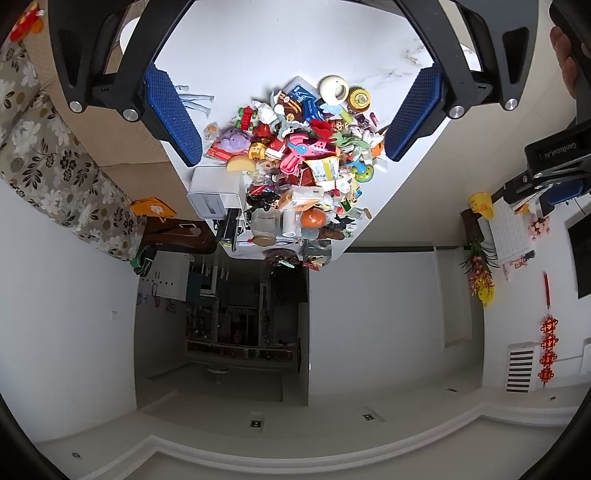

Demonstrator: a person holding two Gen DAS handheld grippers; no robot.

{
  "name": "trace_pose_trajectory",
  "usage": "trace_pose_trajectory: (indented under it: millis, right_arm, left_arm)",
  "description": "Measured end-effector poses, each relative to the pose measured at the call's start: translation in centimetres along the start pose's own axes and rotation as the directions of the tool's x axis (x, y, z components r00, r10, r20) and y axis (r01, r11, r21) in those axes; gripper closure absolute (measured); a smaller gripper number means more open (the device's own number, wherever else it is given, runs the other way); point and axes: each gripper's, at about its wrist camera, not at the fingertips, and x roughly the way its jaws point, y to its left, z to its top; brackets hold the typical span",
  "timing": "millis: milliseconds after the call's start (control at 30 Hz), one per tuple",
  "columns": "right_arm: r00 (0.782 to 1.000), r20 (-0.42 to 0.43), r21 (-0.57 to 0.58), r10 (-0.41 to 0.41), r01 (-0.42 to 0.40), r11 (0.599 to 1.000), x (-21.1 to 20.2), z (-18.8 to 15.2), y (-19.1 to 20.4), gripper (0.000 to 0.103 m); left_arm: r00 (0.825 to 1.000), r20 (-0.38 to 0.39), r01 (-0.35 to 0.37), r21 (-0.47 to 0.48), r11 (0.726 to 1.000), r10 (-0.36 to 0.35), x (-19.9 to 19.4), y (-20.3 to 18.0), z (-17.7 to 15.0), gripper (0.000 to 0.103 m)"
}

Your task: Collect trash

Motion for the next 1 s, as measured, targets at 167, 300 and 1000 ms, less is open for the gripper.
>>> trace_pose_trajectory:
  millis: [167, 300, 1000]
  right_arm:
    - [1.000, -0.002, -0.003, -0.003, 0.003, 1.000, 0.07, -0.02, 0.04, 0.006]
    - [1.000, -0.001, -0.002, -0.003, 0.003, 1.000, 0.09, 0.01, 0.04, 0.006]
    - [1.000, -0.001, -0.003, -0.004, 0.004, 1.000, 0.14, 0.20, 0.02, 0.006]
  left_arm:
    - [1.000, -0.003, 0.002, -0.003, 1.000, -0.002, 0.01, 0.01, 0.00, 0.011]
    - [1.000, -0.004, 0.004, -0.004, 1.000, -0.004, -0.03, 0.04, 0.01, 0.011]
    - [1.000, -0.010, 0.006, 0.002, 1.000, -0.006, 0.29, -0.11, -0.31, 0.011]
